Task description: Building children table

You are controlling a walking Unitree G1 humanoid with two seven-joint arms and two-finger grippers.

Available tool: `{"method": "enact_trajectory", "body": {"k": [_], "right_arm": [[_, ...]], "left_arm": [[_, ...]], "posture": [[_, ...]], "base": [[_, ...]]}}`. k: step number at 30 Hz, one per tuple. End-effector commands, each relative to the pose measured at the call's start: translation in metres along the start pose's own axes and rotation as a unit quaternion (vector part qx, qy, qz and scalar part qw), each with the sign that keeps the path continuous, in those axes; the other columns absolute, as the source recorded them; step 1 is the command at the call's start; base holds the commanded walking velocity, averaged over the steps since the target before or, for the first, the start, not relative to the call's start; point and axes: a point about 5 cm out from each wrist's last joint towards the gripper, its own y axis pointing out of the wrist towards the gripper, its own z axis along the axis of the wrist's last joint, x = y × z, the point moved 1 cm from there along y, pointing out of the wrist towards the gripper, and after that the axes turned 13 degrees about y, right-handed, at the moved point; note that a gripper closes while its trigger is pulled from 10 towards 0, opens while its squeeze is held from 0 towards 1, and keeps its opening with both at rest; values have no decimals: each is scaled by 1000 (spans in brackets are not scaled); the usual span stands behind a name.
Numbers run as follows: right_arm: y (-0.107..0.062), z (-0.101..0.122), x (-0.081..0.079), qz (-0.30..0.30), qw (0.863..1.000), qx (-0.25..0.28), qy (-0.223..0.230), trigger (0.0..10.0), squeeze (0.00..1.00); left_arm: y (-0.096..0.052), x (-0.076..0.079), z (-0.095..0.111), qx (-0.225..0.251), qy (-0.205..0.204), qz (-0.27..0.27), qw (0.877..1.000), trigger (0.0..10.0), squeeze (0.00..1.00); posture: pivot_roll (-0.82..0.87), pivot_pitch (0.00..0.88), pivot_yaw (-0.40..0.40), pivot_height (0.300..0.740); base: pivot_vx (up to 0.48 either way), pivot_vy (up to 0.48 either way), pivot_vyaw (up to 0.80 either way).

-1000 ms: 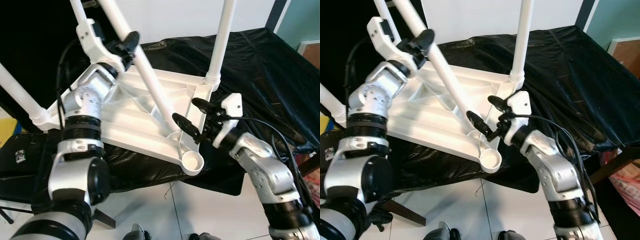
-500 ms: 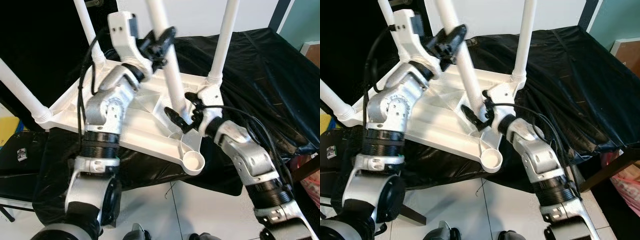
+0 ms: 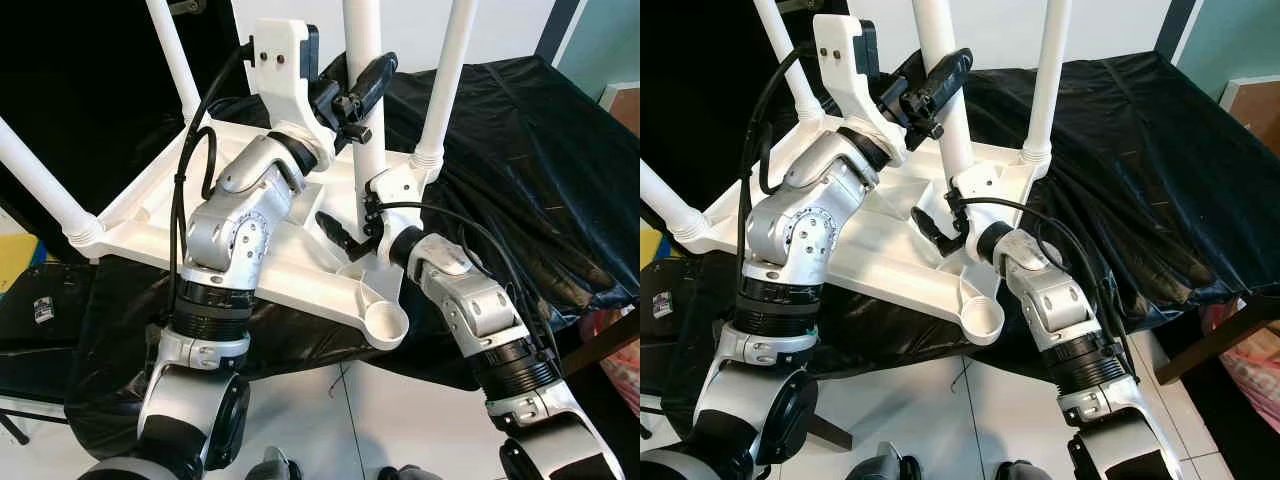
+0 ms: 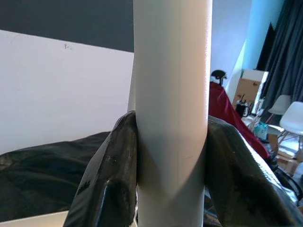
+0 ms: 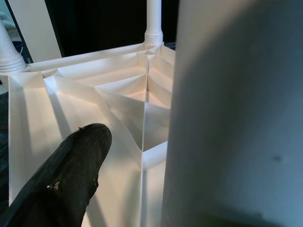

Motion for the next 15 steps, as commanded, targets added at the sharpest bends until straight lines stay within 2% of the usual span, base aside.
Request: {"method": "enact_trajectory", "body": {"k": [1,2,3,5,6,9,10,12,13,15], "right_arm": [[6,-1,-5,7,1000,-9,0,10000,0],[6,-1,-5,7,1000,-9,0,10000,0],[7,-2,-6,8,1000,-14,0,9255,0],[7,-2,-6,8,1000,-14,0,9255,0],[7,-4,-7,7,1000,-18,2,4784,0],[7,-4,-7,7,1000,-18,2,4784,0],[8,-5,-7,6,1000,-23,3,3412,0],[8,-5,-7,6,1000,-23,3,3412,0],[7,-7,-7,3,1000,-26,5,118,0],[7,-7,-7,3,1000,-26,5,118,0]], "left_arm": [[2,10,7,16,-1,-20,1000,10000,0],[2,10,7,16,-1,-20,1000,10000,0],[2,11,8,16,0,-20,1000,10000,0],[2,11,8,16,0,-20,1000,10000,0],[2,11,8,16,2,-20,1000,10000,0],[2,11,8,16,2,-20,1000,10000,0],[3,12,9,16,3,-21,1000,10000,0],[3,12,9,16,3,-21,1000,10000,0],[3,12,9,17,3,-21,1000,10000,0],[3,12,9,17,3,-21,1000,10000,0]], "posture": [[37,78,-2,740],[37,78,-2,740],[35,78,1,740],[35,78,1,740],[36,83,0,740],[36,83,0,740],[36,83,0,740],[36,83,0,740],[32,84,6,740],[32,84,6,740]], "base": [[0,0,0],[0,0,0],[0,0,0],[0,0,0],[0,0,0],[0,0,0],[0,0,0],[0,0,0],[0,0,0],[0,0,0]]}}
